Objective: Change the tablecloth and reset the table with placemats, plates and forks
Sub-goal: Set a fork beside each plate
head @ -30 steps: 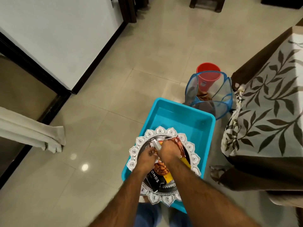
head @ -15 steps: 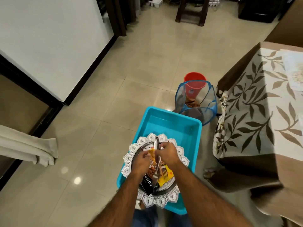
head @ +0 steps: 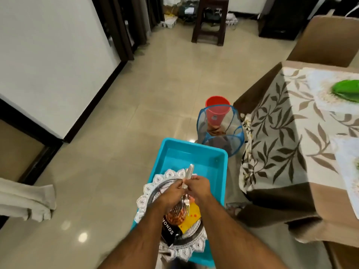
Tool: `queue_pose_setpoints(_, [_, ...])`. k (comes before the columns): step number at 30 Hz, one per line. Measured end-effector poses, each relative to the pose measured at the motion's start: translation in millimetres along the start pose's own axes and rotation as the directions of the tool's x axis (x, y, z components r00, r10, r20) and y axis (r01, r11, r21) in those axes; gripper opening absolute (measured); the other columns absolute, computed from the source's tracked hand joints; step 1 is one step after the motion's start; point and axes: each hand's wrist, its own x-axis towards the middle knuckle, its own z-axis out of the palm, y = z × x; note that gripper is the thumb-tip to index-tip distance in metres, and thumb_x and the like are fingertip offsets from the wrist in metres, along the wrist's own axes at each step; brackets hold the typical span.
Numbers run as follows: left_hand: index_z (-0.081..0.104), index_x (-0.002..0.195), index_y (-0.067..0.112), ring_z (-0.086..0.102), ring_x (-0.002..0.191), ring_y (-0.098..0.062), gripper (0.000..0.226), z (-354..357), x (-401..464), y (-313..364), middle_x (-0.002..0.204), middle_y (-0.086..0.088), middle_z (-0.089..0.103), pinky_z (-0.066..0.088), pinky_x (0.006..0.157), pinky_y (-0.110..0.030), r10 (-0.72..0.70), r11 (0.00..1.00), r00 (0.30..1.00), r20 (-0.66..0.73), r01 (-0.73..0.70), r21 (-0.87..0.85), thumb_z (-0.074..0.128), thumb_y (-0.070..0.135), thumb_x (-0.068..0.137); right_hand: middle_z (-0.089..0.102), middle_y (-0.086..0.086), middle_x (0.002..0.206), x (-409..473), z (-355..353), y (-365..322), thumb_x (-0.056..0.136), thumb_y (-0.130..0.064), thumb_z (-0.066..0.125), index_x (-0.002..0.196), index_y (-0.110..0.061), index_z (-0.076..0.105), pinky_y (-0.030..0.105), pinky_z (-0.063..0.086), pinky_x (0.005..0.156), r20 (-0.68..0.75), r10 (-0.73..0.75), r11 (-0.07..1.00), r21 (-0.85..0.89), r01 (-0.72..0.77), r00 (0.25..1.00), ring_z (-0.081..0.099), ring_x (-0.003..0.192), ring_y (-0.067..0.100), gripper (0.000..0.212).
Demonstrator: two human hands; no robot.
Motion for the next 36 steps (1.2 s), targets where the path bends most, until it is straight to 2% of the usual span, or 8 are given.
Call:
queue_pose_setpoints(2, [0.058, 0.122, 0.034, 0.068, 0.088, -0.018, 0.040, 6, 6, -19, 0.095, 0.001, 0.072, 0.057, 0.075, -0.030, -0.009, 0.999, 0.999, -0.038, 0.010, 0.039, 0.064, 0.012, 0.089, 0.058, 0.011, 0.059, 6, 1, 8, 0.079, 0.004, 0.075, 0.064, -0.007, 0.058, 0.024, 0.043, 0.041, 0.007, 0.015, 1.000, -0.023, -0.015, 1.000, 0.053, 0.050, 0.021, 0.025])
queue_pose_setpoints(4, [0.055, 0.127, 0.026, 0.063, 0.077, -0.017, 0.041, 10, 2, -30, 0.090, -0.001, 0.070, 0.054, 0.068, -0.027, 0.008, 0.999, 0.995, -0.099, -0.003, 0.048, 0.058, 0.002, 0.093, 0.056, 0.010, 0.058, 6, 0, 15, 0.078, 0.004, 0.076, 0.065, -0.008, 0.055, 0.024, 0.044, 0.040, -0.012, 0.035, 0.999, -0.035, -0.035, 0.999, 0.053, 0.051, 0.021, 0.028])
queue_pose_setpoints(9, [0.055, 0.128, 0.013, 0.060, 0.067, -0.010, 0.039, 17, -2, -34, 0.092, -0.004, 0.069, 0.048, 0.058, -0.024, -0.013, 1.000, 0.991, -0.130, 0.011, -0.020, 0.053, -0.004, 0.093, 0.072, 0.024, 0.087, -1, -2, 15, 0.074, 0.000, 0.081, 0.075, -0.006, 0.059, 0.053, 0.060, 0.066, -0.006, 0.089, 0.990, -0.112, -0.089, 0.996, 0.072, 0.079, 0.036, 0.023])
queue_pose_setpoints(14, [0.054, 0.131, 0.021, 0.055, 0.060, -0.014, 0.038, 12, -5, -32, 0.081, -0.007, 0.068, 0.046, 0.057, -0.031, -0.055, 0.997, 0.979, -0.197, 0.045, -0.058, 0.047, 0.002, 0.099, 0.069, 0.020, 0.083, -2, 1, 0, 0.075, 0.001, 0.080, 0.076, -0.010, 0.060, 0.037, 0.056, 0.057, 0.087, 0.080, 0.983, -0.172, -0.064, 0.993, 0.063, 0.060, 0.025, 0.022])
queue_pose_setpoints(18, [0.057, 0.125, 0.021, 0.059, 0.062, -0.019, 0.042, 9, -12, -33, 0.081, -0.007, 0.072, 0.048, 0.048, -0.025, -0.099, 0.984, 0.976, -0.192, 0.068, -0.166, 0.048, -0.006, 0.094, 0.073, 0.021, 0.091, -5, 4, -1, 0.074, 0.000, 0.081, 0.076, -0.010, 0.065, 0.045, 0.059, 0.063, 0.121, 0.073, 0.974, -0.221, -0.045, 0.990, 0.069, 0.071, 0.031, 0.019])
queue_pose_setpoints(22, [0.058, 0.123, 0.020, 0.054, 0.054, -0.015, 0.044, 7, -18, -37, 0.077, -0.014, 0.066, 0.044, 0.044, -0.025, -0.104, 0.983, 0.974, -0.201, 0.070, -0.169, 0.046, -0.009, 0.092, 0.073, 0.018, 0.091, -15, 1, 1, 0.077, 0.000, 0.079, 0.075, -0.011, 0.063, 0.027, 0.050, 0.053, 0.149, 0.055, 0.973, -0.230, -0.019, 0.987, 0.066, 0.066, 0.027, 0.020])
queue_pose_setpoints(27, [0.057, 0.121, 0.020, 0.049, 0.053, -0.013, 0.034, 14, -30, -39, 0.065, -0.004, 0.057, 0.043, 0.050, -0.028, -0.090, 0.984, 0.975, -0.202, 0.056, -0.168, 0.041, -0.001, 0.099, 0.072, 0.021, 0.096, -28, -6, 5, 0.080, -0.001, 0.076, 0.076, -0.013, 0.062, 0.023, 0.043, 0.052, 0.172, 0.053, 0.964, -0.265, -0.006, 0.984, 0.064, 0.069, 0.026, 0.019])
queue_pose_setpoints(36, [0.057, 0.101, 0.017, 0.042, 0.046, -0.013, 0.025, 20, -58, -32, 0.056, -0.001, 0.047, 0.037, 0.048, -0.029, -0.079, 0.983, 0.968, -0.238, 0.035, -0.183, 0.034, 0.008, 0.104, 0.064, 0.017, 0.071, -64, -13, 0, 0.082, 0.011, 0.067, 0.078, -0.006, 0.058, 0.022, 0.044, 0.050, 0.255, 0.060, 0.991, -0.131, -0.027, 0.965, 0.057, 0.048, 0.019, 0.019])
